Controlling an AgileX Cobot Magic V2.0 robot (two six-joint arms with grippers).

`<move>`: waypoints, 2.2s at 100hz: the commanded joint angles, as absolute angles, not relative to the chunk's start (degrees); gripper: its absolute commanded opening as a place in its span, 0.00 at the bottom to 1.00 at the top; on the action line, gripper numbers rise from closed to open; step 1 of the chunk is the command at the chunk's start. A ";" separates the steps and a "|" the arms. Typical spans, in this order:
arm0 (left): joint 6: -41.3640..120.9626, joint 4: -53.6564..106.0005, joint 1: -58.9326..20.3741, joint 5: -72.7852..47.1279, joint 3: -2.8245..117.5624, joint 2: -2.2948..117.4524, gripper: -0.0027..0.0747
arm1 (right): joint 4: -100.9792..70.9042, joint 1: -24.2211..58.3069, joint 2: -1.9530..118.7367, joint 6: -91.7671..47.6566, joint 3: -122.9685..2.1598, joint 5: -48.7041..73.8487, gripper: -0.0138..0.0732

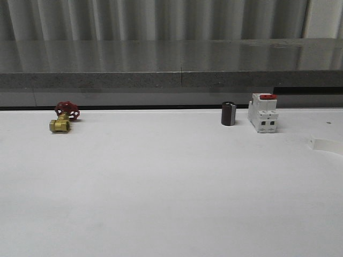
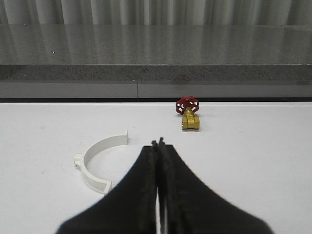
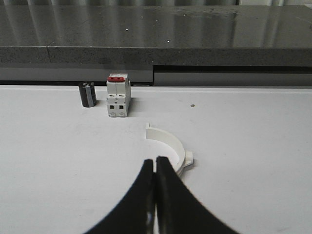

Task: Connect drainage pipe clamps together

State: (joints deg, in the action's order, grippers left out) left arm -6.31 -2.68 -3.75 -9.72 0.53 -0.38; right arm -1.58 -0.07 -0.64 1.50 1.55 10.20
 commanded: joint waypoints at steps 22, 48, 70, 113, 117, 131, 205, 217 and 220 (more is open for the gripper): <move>-6.83 0.00 -3.57 -16.33 15.57 11.77 0.01 | -1.64 -0.05 -1.70 1.10 0.69 5.67 0.08; -6.83 0.00 -3.57 -32.64 31.61 29.75 0.01 | -1.64 -0.05 -1.70 1.10 0.69 5.67 0.08; -6.83 0.00 -3.57 -38.07 39.02 40.39 0.01 | -1.64 -0.05 -1.70 1.10 0.69 5.67 0.08; -6.83 0.00 -3.57 -38.99 39.27 46.81 0.34 | -1.64 -0.05 -1.70 1.10 0.69 5.67 0.08; -6.83 0.00 -3.57 -38.99 39.27 46.81 0.48 | -1.64 -0.05 -1.70 1.10 0.69 5.67 0.08; -6.83 0.00 -3.57 -38.85 39.27 46.81 0.81 | -1.64 -0.05 -1.70 1.10 0.69 5.67 0.08; 2.81 0.00 11.32 -41.02 64.40 88.03 0.82 | -1.64 -0.05 -1.70 1.10 0.69 5.67 0.08; 5.61 0.00 12.69 -41.05 67.99 93.77 0.82 | -1.64 -0.05 -1.70 1.10 0.69 5.67 0.08; 6.39 0.00 12.95 -40.94 68.72 94.96 0.82 | -1.64 -0.05 -1.70 1.10 0.69 5.67 0.08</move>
